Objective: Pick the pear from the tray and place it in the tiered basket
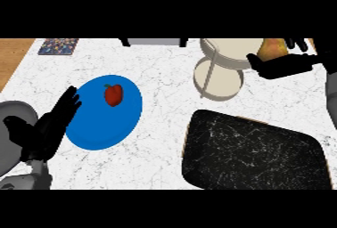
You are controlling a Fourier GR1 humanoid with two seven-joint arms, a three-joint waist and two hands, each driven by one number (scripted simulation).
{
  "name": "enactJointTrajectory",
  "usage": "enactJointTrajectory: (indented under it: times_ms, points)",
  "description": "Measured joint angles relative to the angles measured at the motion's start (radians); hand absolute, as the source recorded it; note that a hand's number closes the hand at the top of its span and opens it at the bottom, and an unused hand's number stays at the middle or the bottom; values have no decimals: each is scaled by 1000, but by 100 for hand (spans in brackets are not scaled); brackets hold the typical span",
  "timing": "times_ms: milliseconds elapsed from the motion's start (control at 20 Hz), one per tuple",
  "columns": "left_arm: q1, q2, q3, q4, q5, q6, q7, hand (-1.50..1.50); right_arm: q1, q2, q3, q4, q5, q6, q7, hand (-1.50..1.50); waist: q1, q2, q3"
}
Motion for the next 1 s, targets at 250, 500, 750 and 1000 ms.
enactJointTrajectory:
  times_ms: [250, 500, 750, 1000]
  points:
    - [7, -9, 5, -3, -8, -2, 6, 0, -72, 96, 17, 78, 64, 15, 63, 150, -3, 0, 0]
    - [-1, -13, 15, 7, -14, -12, -7, 0, -120, 171, 12, 217, 128, 2, 24, 150, -3, 0, 1]
    - [-25, -27, 15, 9, -19, -8, 12, 0, -151, 224, 6, 312, 200, -42, -34, 150, -6, -6, -1]
    - [-12, -38, 9, -11, -32, -4, 20, 0, -186, 263, -18, 438, 268, -119, -104, 150, -2, -7, -2]
